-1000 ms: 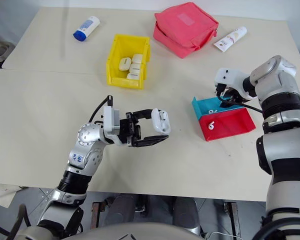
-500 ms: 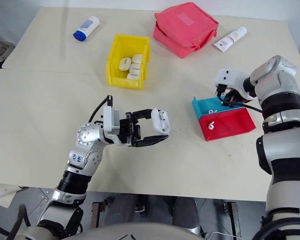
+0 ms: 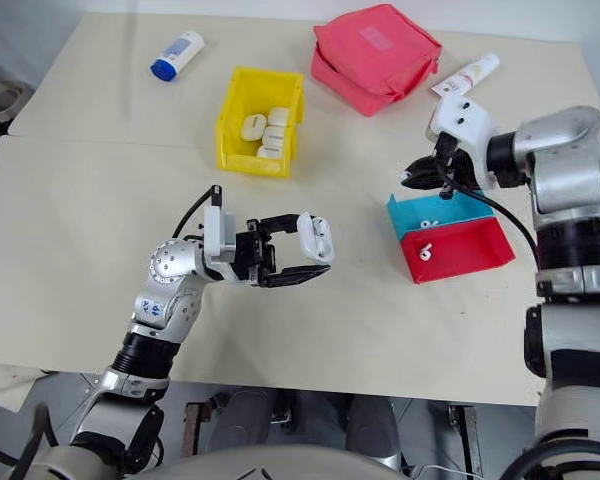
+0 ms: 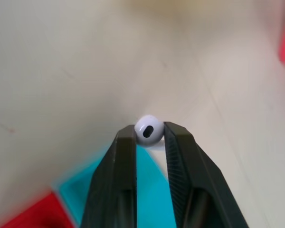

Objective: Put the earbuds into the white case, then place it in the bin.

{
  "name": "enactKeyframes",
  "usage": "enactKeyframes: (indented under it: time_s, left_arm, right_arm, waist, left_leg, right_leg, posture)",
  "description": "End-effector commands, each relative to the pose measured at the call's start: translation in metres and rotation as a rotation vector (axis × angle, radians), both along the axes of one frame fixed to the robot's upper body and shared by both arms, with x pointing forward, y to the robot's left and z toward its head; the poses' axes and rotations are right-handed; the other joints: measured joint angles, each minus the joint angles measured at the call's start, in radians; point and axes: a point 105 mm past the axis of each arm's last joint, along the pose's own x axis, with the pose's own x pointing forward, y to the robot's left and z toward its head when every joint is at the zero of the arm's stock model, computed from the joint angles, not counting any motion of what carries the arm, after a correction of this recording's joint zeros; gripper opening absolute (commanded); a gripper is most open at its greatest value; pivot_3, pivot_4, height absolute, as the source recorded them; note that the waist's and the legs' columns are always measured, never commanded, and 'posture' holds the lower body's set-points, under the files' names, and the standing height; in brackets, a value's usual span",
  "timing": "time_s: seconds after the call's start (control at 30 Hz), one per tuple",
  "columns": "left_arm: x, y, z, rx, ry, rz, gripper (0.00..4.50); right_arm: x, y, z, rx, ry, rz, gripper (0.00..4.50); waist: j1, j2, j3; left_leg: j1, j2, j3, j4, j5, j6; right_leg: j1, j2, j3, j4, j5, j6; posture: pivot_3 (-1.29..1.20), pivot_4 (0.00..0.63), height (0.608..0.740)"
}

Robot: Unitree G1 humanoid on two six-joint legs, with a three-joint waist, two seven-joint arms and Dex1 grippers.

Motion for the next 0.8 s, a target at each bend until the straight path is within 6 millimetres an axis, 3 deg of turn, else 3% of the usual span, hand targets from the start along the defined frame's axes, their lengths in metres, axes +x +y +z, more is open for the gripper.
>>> enactKeyframes:
  time_s: [0.03, 0.17, 0.33, 0.57, 0.8]
  left_arm:
    - [0.004, 0.005, 0.008, -0.010, -0.045, -0.012, 2.77]
    - [0.016, 0.011, 0.008, 0.014, -0.050, -0.017, 2.77]
    - [0.028, 0.014, 0.009, 0.037, -0.060, -0.025, 2.77]
    - [0.034, 0.011, 0.010, 0.046, -0.075, -0.053, 2.77]
    - [0.037, 0.008, 0.009, 0.056, -0.092, -0.066, 2.77]
  right_arm:
    - [-0.028, 0.008, 0.026, 0.115, -0.035, 0.018, 0.47]
    - [-0.062, 0.021, 0.024, 0.270, 0.079, -0.010, 0.47]
    - [-0.084, 0.043, 0.030, 0.464, 0.164, -0.045, 0.47]
    - [-0.092, 0.061, 0.029, 0.618, 0.246, -0.084, 0.47]
    - [-0.094, 0.065, 0.024, 0.687, 0.307, -0.072, 0.47]
  waist:
    - [0.002, 0.000, 0.000]
    - [0.003, 0.000, 0.000]
    - [0.000, 0.000, 0.000]
    - [0.003, 0.000, 0.000]
    - [0.000, 0.000, 0.000]
  left_leg:
    - [0.000, 0.000, 0.000, 0.000, 0.000, 0.000]
    - [0.000, 0.000, -0.001, 0.001, 0.000, 0.001]
    - [0.000, 0.000, -0.001, 0.001, 0.001, 0.001]
    - [0.000, -0.001, -0.001, 0.000, 0.001, 0.000]
    - [0.000, -0.002, -0.001, 0.000, 0.001, 0.001]
  right_leg:
    - [0.000, 0.000, 0.000, 0.000, 0.000, 0.000]
    - [0.000, 0.000, 0.001, 0.000, 0.000, 0.000]
    - [0.000, 0.000, 0.001, 0.000, 0.000, 0.000]
    - [-0.001, 0.000, 0.001, 0.002, 0.000, 0.000]
    - [-0.001, 0.000, 0.002, 0.003, 0.000, 0.000]
  posture:
    - [0.00, 0.150, 0.740]
    - [0.00, 0.150, 0.740]
    - [0.00, 0.150, 0.740]
    - [0.00, 0.150, 0.740]
    - [0.00, 0.150, 0.740]
